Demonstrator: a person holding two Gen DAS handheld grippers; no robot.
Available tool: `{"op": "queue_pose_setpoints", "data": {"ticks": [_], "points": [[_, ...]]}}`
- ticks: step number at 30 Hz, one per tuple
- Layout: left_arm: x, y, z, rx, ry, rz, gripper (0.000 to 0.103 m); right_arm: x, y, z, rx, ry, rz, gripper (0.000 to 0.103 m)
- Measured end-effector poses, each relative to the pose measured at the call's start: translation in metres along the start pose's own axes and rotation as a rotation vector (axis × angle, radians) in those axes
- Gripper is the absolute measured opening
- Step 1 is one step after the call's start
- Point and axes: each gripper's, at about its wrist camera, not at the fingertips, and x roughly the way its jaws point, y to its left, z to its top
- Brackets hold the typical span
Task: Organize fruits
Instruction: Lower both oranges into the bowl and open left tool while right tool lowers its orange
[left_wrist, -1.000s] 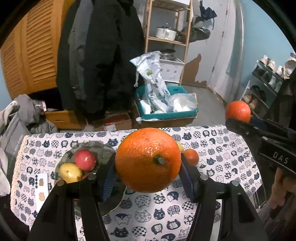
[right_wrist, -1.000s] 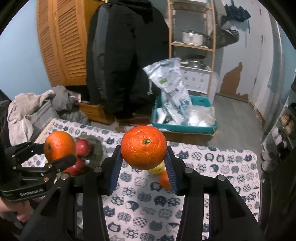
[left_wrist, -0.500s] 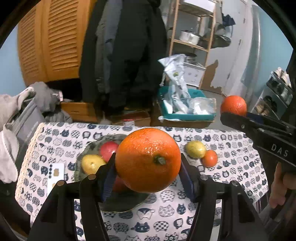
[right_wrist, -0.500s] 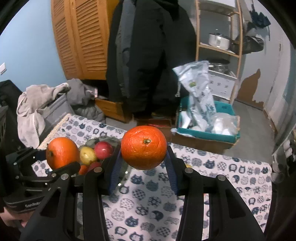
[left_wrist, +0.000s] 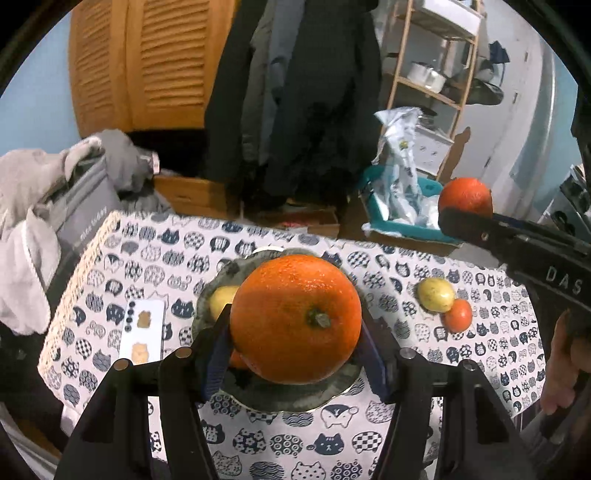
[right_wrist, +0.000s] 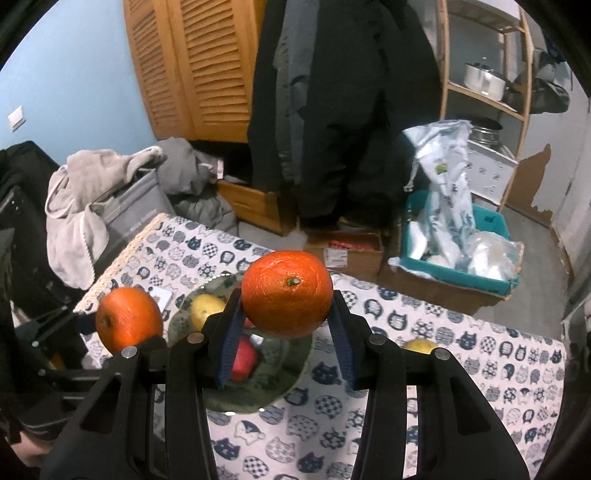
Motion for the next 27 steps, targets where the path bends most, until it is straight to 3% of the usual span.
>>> {"op": "queue_pose_setpoints", "data": {"ticks": [13,19,27], "points": [[0.063,0.033,-0.033,-0.043,0.171,0.024,0.064,0.064,0.013,-0.015,0.002,0.116,0.017,0.044],[0.086,0.035,-0.048,-0.05,0.246,0.028,0.064,0.099,0.004,-0.036,0.03,0.207,0.017,0.044],[0.11,0.032,-0.06,-0.043,0.31,0.034,0.064,0.119,0.001,-0.054,0.022,0.263,0.008,0.044]]}}
